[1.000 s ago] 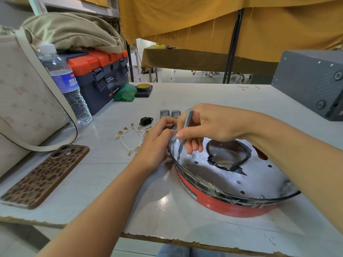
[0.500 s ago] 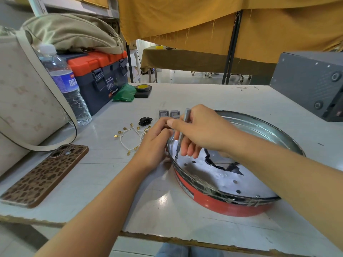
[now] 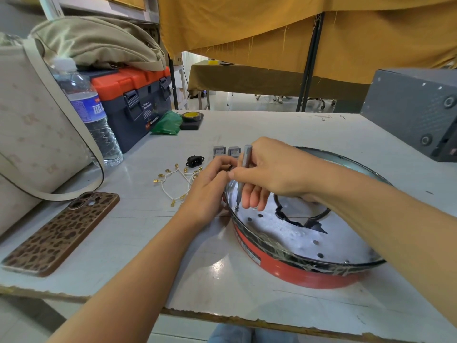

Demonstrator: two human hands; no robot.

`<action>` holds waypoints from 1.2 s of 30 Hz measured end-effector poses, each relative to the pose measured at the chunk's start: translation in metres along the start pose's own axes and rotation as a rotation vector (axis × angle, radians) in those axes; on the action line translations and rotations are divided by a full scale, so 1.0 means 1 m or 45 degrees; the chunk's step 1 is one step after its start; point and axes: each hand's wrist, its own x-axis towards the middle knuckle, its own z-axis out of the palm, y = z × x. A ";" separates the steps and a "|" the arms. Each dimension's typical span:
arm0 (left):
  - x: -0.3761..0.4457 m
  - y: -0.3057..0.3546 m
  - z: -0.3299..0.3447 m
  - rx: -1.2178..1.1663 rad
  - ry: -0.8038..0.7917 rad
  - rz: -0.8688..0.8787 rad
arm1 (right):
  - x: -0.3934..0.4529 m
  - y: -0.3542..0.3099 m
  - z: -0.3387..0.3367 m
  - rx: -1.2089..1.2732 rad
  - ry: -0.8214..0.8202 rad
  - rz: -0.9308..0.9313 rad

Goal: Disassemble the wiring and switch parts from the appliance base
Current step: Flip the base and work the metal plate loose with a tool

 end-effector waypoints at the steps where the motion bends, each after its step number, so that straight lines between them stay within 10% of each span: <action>1: 0.000 0.000 0.000 -0.002 0.003 0.002 | 0.000 0.000 -0.002 0.021 -0.041 -0.008; 11: -0.001 0.000 0.001 -0.076 0.000 0.013 | -0.002 -0.001 -0.023 -0.027 -0.284 -0.070; 36: -0.002 0.000 0.001 -0.029 -0.012 0.019 | 0.003 0.020 0.005 -0.001 0.128 -0.183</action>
